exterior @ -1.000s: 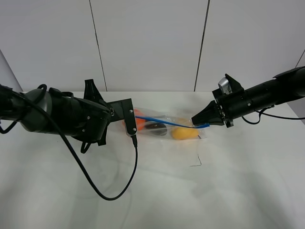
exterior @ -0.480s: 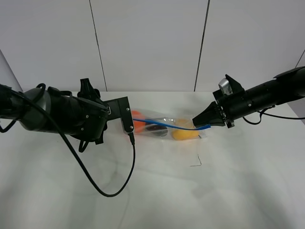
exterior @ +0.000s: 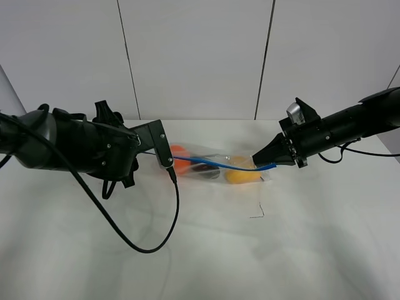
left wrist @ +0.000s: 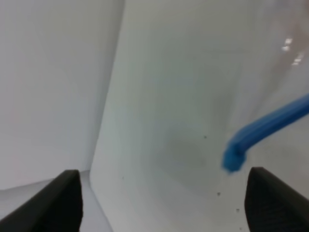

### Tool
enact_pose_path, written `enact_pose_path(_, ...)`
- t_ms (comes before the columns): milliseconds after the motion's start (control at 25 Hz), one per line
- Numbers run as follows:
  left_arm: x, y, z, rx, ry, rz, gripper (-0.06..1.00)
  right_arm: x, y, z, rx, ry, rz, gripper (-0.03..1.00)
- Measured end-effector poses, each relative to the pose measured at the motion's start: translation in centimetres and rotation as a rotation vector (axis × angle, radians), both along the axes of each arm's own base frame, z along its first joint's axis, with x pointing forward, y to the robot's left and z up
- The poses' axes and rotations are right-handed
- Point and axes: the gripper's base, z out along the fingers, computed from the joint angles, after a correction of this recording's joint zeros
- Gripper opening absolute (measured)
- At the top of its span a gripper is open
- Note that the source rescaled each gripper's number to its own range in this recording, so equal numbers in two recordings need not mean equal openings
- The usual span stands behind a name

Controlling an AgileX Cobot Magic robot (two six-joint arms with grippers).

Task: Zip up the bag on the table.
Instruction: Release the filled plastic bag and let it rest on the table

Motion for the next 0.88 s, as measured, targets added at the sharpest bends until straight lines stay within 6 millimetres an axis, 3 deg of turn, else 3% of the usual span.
enact_pose_path(160, 0.0, 1.0, 1.1, -0.037, -0.015, 0.052, 0.7, 0.0, 0.0, 0.0, -0.001, 0.0, 0.0, 0.0)
enact_pose_path(440, 0.5, 5.0, 3.5, -0.145, -0.036, 0.233, 0.7, 0.0, 0.0, 0.0, -0.001, 0.0, 0.0, 0.0)
enact_pose_path(880, -0.4, 10.5, 6.4, -0.376, 0.058, 0.435, 0.7, 0.0, 0.0, 0.0, -0.001, -0.003, 0.002, 0.0)
